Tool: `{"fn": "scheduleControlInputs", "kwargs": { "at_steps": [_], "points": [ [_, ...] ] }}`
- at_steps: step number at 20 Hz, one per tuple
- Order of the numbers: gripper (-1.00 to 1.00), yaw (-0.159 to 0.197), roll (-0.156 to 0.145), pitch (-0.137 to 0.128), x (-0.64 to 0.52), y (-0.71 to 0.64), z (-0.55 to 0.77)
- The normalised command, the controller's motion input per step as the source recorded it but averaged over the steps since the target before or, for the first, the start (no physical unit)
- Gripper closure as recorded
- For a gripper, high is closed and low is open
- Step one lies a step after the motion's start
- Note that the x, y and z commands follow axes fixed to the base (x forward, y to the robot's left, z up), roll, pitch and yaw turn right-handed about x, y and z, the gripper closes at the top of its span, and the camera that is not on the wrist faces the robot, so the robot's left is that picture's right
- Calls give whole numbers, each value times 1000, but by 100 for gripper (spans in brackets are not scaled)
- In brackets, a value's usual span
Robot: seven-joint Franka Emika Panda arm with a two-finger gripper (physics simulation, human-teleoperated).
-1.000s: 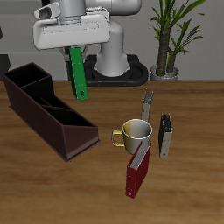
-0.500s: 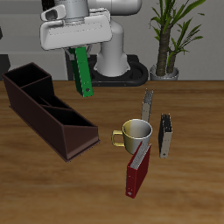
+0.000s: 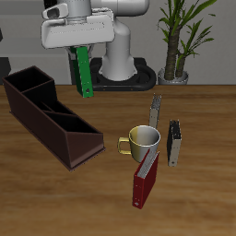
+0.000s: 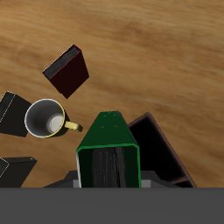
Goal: Place the green book into the right desk caddy's right compartment
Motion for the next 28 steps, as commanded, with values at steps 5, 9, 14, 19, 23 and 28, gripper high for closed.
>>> {"fn": "scheduleControlInputs", "kwargs": {
  "at_steps": [5,9,14,19,23,28],
  "points": [
    [100,33,6,-16,-289,66,12],
    [100,22,14,-2,-369,84,-12],
    [100,29,-31,7,-357,-66,2],
    [100,20,-53,5,-235,-217,49],
    [100,20,-54,16,-358,-190,25],
    [100,19,-19,22,-334,-111,96]
  ]
}}
